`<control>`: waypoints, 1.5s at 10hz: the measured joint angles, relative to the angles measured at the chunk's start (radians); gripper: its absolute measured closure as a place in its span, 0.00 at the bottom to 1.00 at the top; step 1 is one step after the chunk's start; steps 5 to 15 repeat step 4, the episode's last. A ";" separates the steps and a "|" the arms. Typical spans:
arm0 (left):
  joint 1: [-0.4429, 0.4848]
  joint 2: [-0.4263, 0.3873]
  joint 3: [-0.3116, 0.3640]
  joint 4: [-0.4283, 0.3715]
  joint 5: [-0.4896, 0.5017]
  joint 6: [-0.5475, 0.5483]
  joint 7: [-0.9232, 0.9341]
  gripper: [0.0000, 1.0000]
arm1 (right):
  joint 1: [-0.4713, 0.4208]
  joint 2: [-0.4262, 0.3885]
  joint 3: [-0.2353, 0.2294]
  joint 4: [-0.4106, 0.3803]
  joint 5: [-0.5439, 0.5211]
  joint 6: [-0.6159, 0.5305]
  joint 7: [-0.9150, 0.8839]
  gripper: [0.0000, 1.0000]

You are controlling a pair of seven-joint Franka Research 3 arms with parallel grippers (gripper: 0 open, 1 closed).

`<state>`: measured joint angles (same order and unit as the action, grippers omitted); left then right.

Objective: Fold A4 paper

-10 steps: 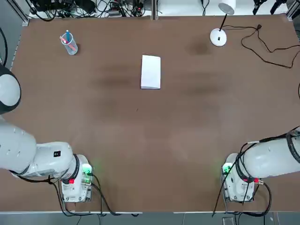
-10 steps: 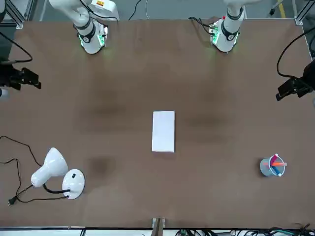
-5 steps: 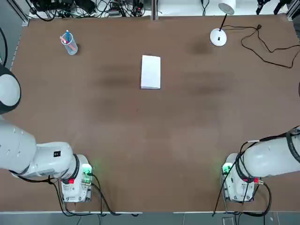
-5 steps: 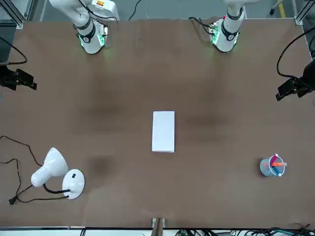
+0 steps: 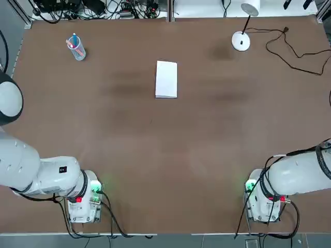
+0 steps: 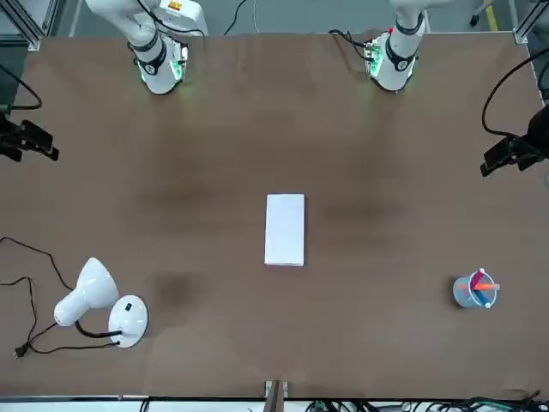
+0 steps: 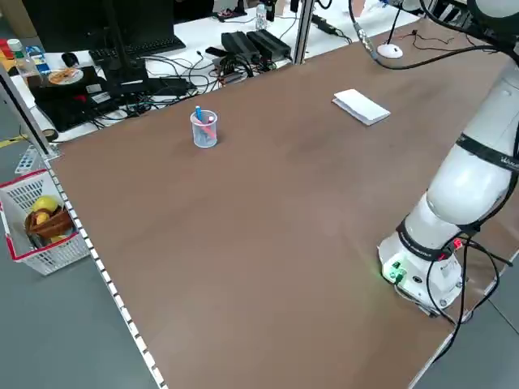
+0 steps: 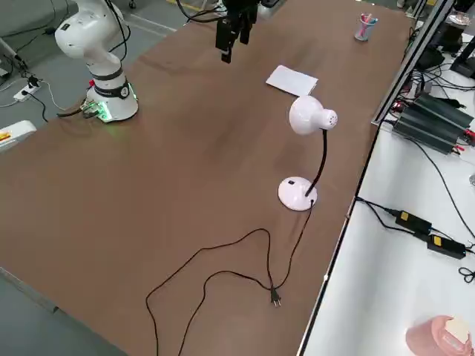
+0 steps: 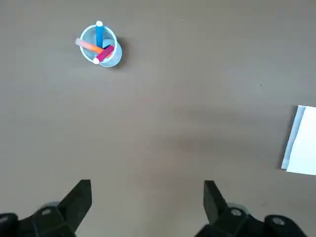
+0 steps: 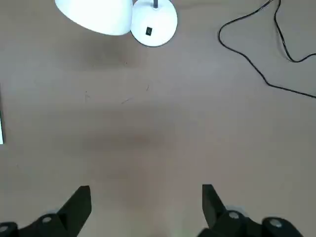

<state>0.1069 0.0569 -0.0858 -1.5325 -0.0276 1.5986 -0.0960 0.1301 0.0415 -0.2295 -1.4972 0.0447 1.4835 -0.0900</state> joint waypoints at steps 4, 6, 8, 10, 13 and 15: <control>0.000 0.000 0.000 0.000 -0.005 0.000 0.000 0.00 | -0.001 0.000 -0.002 0.006 0.000 0.004 0.000 0.01; 0.000 0.000 0.000 0.000 -0.005 0.000 0.000 0.00 | -0.001 0.000 -0.002 0.006 0.000 0.004 0.000 0.01; 0.000 0.000 0.000 0.000 -0.005 0.000 0.000 0.00 | -0.001 0.000 -0.002 0.006 0.000 0.004 0.000 0.01; 0.000 0.000 0.000 0.000 -0.005 0.000 0.000 0.00 | -0.001 0.000 -0.002 0.006 0.000 0.004 0.000 0.01; 0.000 0.000 0.000 0.000 -0.005 0.000 0.000 0.00 | -0.001 0.000 -0.002 0.006 0.000 0.004 0.000 0.01; 0.000 0.000 0.000 0.000 -0.005 0.000 0.000 0.00 | -0.001 0.000 -0.002 0.006 0.000 0.004 0.000 0.01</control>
